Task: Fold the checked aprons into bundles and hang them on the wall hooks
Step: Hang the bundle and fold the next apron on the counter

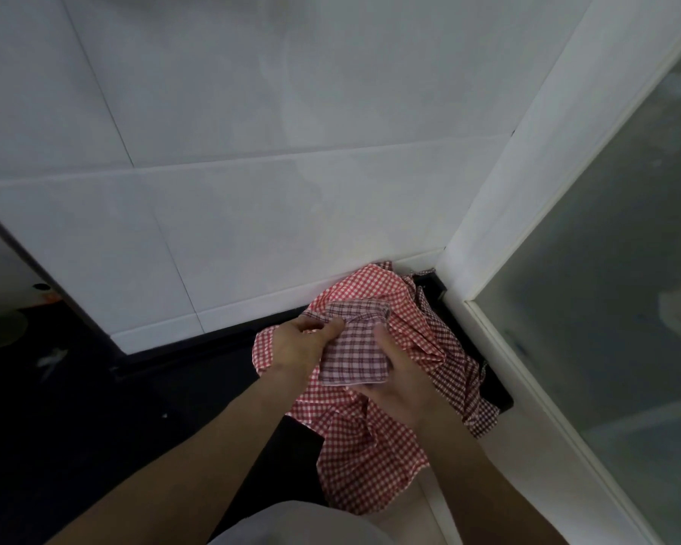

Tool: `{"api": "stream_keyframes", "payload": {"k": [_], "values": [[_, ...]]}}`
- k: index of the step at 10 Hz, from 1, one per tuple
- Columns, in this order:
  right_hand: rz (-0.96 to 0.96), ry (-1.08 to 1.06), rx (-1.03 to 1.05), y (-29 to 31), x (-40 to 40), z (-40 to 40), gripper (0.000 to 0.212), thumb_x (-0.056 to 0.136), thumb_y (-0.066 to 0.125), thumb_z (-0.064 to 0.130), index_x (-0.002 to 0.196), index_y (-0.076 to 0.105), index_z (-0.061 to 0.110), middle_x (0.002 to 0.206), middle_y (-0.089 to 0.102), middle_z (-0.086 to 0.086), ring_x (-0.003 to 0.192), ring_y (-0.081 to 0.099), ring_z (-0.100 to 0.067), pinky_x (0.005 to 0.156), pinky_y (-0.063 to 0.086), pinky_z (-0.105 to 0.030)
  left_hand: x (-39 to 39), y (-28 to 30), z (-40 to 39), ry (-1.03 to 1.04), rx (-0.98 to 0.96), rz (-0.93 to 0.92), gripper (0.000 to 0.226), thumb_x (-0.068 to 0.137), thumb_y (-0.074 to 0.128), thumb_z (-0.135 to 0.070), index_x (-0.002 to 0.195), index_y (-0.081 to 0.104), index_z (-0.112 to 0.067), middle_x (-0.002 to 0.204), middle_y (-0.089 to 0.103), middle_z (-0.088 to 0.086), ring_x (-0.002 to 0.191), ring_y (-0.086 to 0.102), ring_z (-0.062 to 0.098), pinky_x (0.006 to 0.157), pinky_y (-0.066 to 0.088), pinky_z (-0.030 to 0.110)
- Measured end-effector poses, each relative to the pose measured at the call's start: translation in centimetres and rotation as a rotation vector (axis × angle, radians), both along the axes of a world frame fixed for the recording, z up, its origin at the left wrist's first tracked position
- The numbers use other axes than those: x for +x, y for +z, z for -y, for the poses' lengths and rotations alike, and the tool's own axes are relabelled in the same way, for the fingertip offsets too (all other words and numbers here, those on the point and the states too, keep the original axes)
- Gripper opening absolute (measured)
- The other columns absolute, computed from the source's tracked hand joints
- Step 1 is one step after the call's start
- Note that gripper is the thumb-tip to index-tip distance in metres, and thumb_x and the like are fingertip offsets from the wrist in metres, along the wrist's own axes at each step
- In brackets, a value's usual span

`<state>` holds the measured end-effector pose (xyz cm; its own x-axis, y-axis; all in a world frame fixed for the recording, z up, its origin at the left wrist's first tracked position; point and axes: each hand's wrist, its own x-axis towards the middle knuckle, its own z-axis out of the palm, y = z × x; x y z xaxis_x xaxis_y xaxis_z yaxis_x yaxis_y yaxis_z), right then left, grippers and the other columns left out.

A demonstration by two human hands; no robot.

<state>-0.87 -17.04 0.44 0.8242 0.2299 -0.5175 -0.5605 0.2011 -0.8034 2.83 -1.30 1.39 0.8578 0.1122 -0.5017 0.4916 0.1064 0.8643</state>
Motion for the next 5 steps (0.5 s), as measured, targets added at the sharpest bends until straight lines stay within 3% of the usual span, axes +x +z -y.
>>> {"api": "stream_keyframes", "payload": {"k": [1, 2, 3, 5], "values": [[-0.050, -0.224, 0.117, -0.8, -0.2, -1.3, 0.028, 0.096, 0.062, 0.013, 0.122, 0.060, 0.002, 0.109, 0.071, -0.009, 0.084, 0.072, -0.010, 0.078, 0.059, -0.028, 0.0, -0.8, 0.2, 0.059, 0.006, 0.009, 0.036, 0.075, 0.085, -0.026, 0.104, 0.070, -0.010, 0.092, 0.066, -0.005, 0.079, 0.060, 0.005, 0.061, 0.048, 0.012], [-0.135, -0.264, 0.110, -4.0, -0.1, -3.1, 0.040, 0.084, 0.071, 0.021, 0.118, 0.065, 0.001, 0.097, 0.073, -0.009, 0.094, 0.068, -0.027, 0.097, 0.052, -0.049, 0.3, -0.8, -0.9, 0.232, -0.109, -0.120, 0.022, 0.075, 0.084, -0.012, 0.093, 0.072, -0.016, 0.089, 0.069, -0.001, 0.082, 0.064, 0.015, 0.071, 0.052, 0.027], [-0.282, -0.224, 0.200, -5.9, -0.6, -5.4, 0.044, 0.083, 0.071, 0.017, 0.125, 0.063, 0.005, 0.118, 0.071, -0.014, 0.113, 0.066, -0.032, 0.102, 0.051, -0.049, 0.1, -1.8, -3.2, 0.300, -0.047, -0.038, 0.015, 0.081, 0.078, -0.007, 0.091, 0.074, -0.016, 0.093, 0.074, 0.003, 0.087, 0.070, 0.018, 0.074, 0.057, 0.029], [-0.420, -0.147, 0.201, -8.7, -0.5, -9.6, 0.044, 0.085, 0.071, 0.023, 0.126, 0.062, 0.008, 0.106, 0.072, -0.008, 0.091, 0.066, -0.020, 0.070, 0.052, -0.033, -2.5, -4.6, -8.3, -0.002, 0.525, 0.244, 0.009, 0.090, 0.072, -0.021, 0.097, 0.075, -0.018, 0.083, 0.070, -0.012, 0.075, 0.065, -0.002, 0.066, 0.052, 0.012]]}}
